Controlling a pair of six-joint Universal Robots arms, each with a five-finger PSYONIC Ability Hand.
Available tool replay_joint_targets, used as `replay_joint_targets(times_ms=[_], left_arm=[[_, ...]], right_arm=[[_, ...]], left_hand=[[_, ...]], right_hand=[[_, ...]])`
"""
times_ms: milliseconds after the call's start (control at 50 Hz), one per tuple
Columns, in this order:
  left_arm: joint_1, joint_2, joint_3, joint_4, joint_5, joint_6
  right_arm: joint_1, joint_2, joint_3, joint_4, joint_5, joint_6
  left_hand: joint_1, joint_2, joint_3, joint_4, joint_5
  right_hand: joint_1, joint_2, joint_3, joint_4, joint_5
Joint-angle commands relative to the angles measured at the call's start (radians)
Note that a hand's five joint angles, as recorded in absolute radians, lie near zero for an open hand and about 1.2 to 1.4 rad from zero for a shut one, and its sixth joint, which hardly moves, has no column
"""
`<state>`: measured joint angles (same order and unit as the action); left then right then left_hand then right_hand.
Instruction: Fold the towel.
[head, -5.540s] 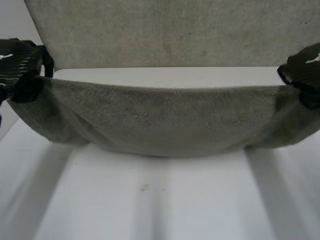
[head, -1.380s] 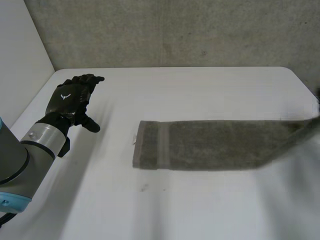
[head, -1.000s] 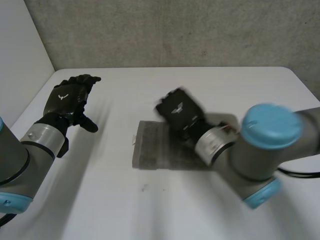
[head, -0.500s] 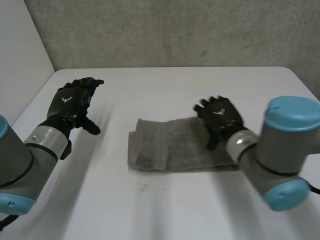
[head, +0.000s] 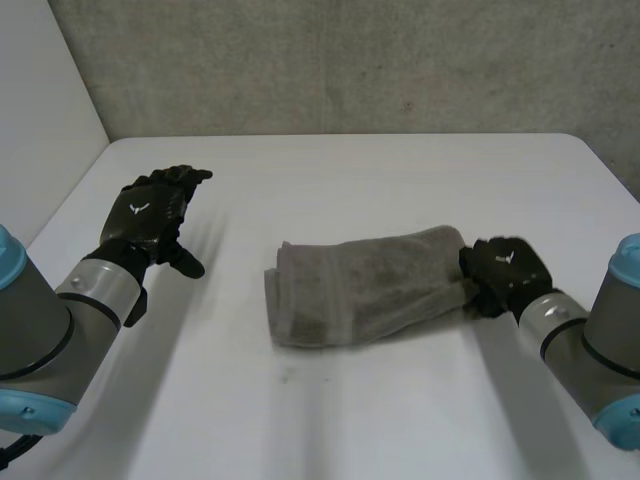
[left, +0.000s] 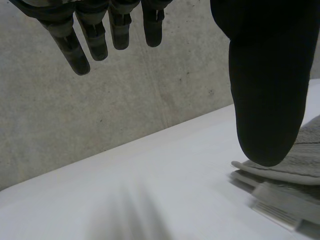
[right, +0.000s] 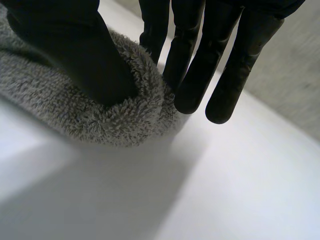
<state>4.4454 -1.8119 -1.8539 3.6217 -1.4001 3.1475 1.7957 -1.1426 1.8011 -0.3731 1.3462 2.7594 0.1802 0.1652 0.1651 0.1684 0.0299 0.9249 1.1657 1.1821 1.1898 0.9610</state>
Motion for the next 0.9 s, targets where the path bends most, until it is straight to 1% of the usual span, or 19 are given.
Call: replay_joint_targets(times_ms=[20, 100, 140, 200, 320, 400, 480, 520, 540, 560, 580, 600, 640, 680, 700, 740, 760, 800, 900], left_arm=[[0.0, 0.0, -0.001, 0.0, 0.0, 0.0], [0.0, 0.002, -0.001, 0.0, 0.0, 0.0], [0.002, 0.002, -0.001, 0.0, 0.0, 0.0], [0.002, 0.003, -0.001, 0.0, -0.002, -0.001], [0.0, 0.006, -0.005, 0.0, -0.002, 0.0], [0.002, 0.009, -0.005, -0.001, -0.005, -0.001], [0.0, 0.016, 0.001, -0.012, -0.004, -0.001], [-0.004, 0.017, 0.007, -0.014, -0.004, -0.004], [-0.012, 0.022, 0.016, -0.02, -0.002, -0.004], [-0.012, 0.022, 0.016, -0.02, -0.002, -0.004], [-0.021, 0.026, 0.027, -0.037, -0.002, -0.003], [-0.031, 0.034, 0.042, -0.067, -0.002, -0.004], [-0.043, 0.039, 0.067, -0.102, -0.002, -0.009], [-0.057, 0.039, 0.099, -0.141, -0.004, -0.014], [-0.069, 0.036, 0.129, -0.174, -0.005, -0.017], [-0.087, 0.026, 0.163, -0.202, -0.007, -0.02], [-0.109, 0.02, 0.197, -0.225, -0.007, -0.023], [-0.136, 0.003, 0.235, -0.238, -0.008, -0.032], [-0.237, -0.087, 0.37, -0.282, -0.026, -0.089]], right_arm=[[0.051, -0.068, -0.09, -0.017, 0.034, -0.099], [0.169, -0.058, -0.16, -0.016, 0.048, -0.184], [0.314, -0.005, -0.219, -0.021, 0.051, -0.295], [0.416, 0.058, -0.258, -0.023, 0.041, -0.424], [0.505, 0.144, -0.264, -0.018, 0.01, -0.551], [0.544, 0.191, -0.238, -0.021, -0.122, -0.561], [0.542, 0.185, -0.235, -0.015, -0.159, -0.552], [0.536, 0.153, -0.229, -0.013, -0.154, -0.514], [0.536, 0.153, -0.229, -0.013, -0.154, -0.514], [0.519, 0.133, -0.224, -0.012, -0.156, -0.471], [0.519, 0.133, -0.224, -0.012, -0.156, -0.471], [0.477, 0.104, -0.209, -0.013, -0.169, -0.405], [0.421, 0.063, -0.197, -0.021, -0.171, -0.317], [0.326, -0.037, -0.187, -0.021, -0.17, -0.095], [0.326, -0.037, -0.187, -0.021, -0.17, -0.093], [0.245, -0.089, -0.192, -0.015, -0.153, 0.11], [0.244, -0.089, -0.192, -0.015, -0.153, 0.111], [0.165, -0.098, -0.197, 0.019, -0.15, 0.243], [0.102, -0.13, -0.212, 0.127, -0.13, 0.327]], left_hand=[[-0.006, 0.009, 0.009, 0.006, -0.03], [-0.006, 0.009, 0.009, 0.006, -0.03], [-0.006, 0.009, 0.009, 0.006, -0.03], [-0.006, 0.009, 0.009, 0.006, -0.03], [-0.006, 0.009, 0.009, 0.006, -0.03], [-0.006, 0.009, 0.009, 0.006, -0.03], [-0.006, 0.009, 0.009, 0.006, -0.03], [-0.005, 0.01, 0.01, 0.007, -0.029], [0.001, 0.016, 0.016, 0.013, -0.023], [0.001, 0.016, 0.016, 0.013, -0.023], [0.007, 0.022, 0.022, 0.019, -0.017], [0.01, 0.025, 0.025, 0.022, -0.014], [0.007, 0.022, 0.022, 0.019, -0.017], [0.001, 0.016, 0.016, 0.013, -0.023], [-0.002, 0.013, 0.013, 0.01, -0.026], [-0.002, 0.013, 0.013, 0.01, -0.026], [-0.002, 0.013, 0.013, 0.01, -0.026], [0.001, 0.016, 0.016, 0.013, -0.023], [0.01, 0.025, 0.025, 0.022, -0.014]], right_hand=[[0.471, 0.231, 0.214, 0.206, 0.261], [0.471, 0.231, 0.214, 0.206, 0.261], [0.471, 0.231, 0.214, 0.206, 0.261], [0.471, 0.231, 0.214, 0.206, 0.261], [0.471, 0.231, 0.214, 0.206, 0.261], [0.471, 0.231, 0.214, 0.206, 0.261], [0.431, 0.191, 0.174, 0.166, 0.221], [-0.235, -0.476, -0.492, -0.5, -0.445], [-0.238, -0.479, -0.495, -0.503, -0.449], [-0.503, -0.743, -0.76, -0.767, -0.713], [-0.505, -0.746, -0.762, -0.77, -0.716], [-0.732, -0.973, -0.989, -0.997, -0.943], [-0.75, -0.991, -1.008, -1.015, -0.961], [-0.75, -0.991, -1.008, -1.015, -0.961], [-0.75, -0.991, -1.008, -1.015, -0.961], [-0.75, -0.991, -1.008, -1.015, -0.961], [-0.75, -0.991, -1.008, -1.015, -0.961], [-0.75, -0.991, -1.008, -1.015, -0.961], [-0.75, -0.991, -1.008, -1.015, -0.961]])
